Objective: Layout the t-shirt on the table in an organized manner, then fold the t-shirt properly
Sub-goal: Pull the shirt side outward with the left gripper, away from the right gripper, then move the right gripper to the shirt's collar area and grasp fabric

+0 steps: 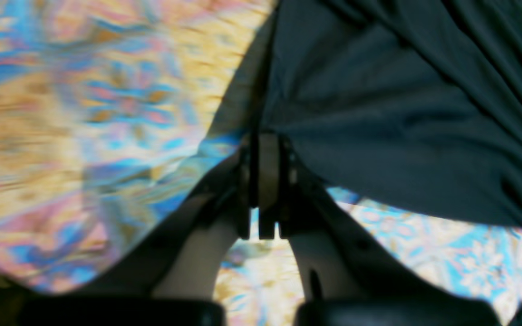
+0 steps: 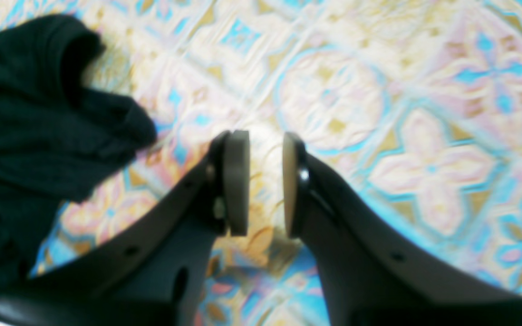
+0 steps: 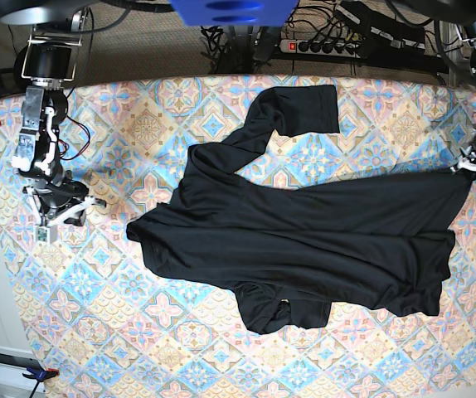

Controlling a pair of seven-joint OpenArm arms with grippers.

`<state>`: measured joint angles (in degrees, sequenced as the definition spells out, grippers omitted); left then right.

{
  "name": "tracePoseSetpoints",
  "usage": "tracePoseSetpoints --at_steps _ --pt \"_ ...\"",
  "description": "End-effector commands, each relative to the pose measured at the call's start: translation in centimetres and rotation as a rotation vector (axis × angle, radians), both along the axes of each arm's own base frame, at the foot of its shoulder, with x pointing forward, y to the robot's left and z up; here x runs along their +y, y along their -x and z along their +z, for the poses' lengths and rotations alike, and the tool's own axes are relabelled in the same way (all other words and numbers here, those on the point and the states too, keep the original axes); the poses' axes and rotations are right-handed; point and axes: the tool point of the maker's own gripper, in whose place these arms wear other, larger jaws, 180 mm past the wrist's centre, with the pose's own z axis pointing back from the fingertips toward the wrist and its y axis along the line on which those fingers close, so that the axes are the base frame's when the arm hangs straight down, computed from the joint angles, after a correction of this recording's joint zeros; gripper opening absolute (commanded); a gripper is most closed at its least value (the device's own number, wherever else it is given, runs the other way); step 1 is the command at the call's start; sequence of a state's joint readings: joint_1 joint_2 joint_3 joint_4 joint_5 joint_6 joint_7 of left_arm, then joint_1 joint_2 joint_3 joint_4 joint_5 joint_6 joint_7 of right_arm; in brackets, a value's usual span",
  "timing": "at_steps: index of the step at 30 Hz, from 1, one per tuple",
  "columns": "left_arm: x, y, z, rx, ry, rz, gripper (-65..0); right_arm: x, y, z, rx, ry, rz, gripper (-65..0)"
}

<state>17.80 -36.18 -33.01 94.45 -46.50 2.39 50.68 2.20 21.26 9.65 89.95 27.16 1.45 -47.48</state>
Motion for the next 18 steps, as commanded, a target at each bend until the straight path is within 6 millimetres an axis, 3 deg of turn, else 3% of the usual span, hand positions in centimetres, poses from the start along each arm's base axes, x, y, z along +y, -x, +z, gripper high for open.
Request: tracePoseSetpoints --at_steps 1,5,10,15,18 --pt "1.6 -0.6 2.3 -0.038 -0.062 0.000 -65.0 0.4 -1.1 2.1 -0.063 0.019 0.031 -52.9" --pt "2.7 0.3 2.4 -0.016 -0.089 0.013 -65.0 3.2 -0.3 1.6 -0.036 0.025 0.116 -52.9" --pt "5.0 2.9 -0.8 0.105 -0.131 0.074 -65.0 7.2 1.4 0.4 0.009 0.023 0.231 -52.8" --pt "3.8 2.9 -3.9 0.133 -0.205 0.012 -65.0 10.8 3.9 -0.5 0.041 0.010 0.336 -52.8" --pt "4.1 3.8 -5.6 0.179 -0.202 0.019 -65.0 12.8 5.7 -1.1 0.063 -0.003 0.392 -52.7"
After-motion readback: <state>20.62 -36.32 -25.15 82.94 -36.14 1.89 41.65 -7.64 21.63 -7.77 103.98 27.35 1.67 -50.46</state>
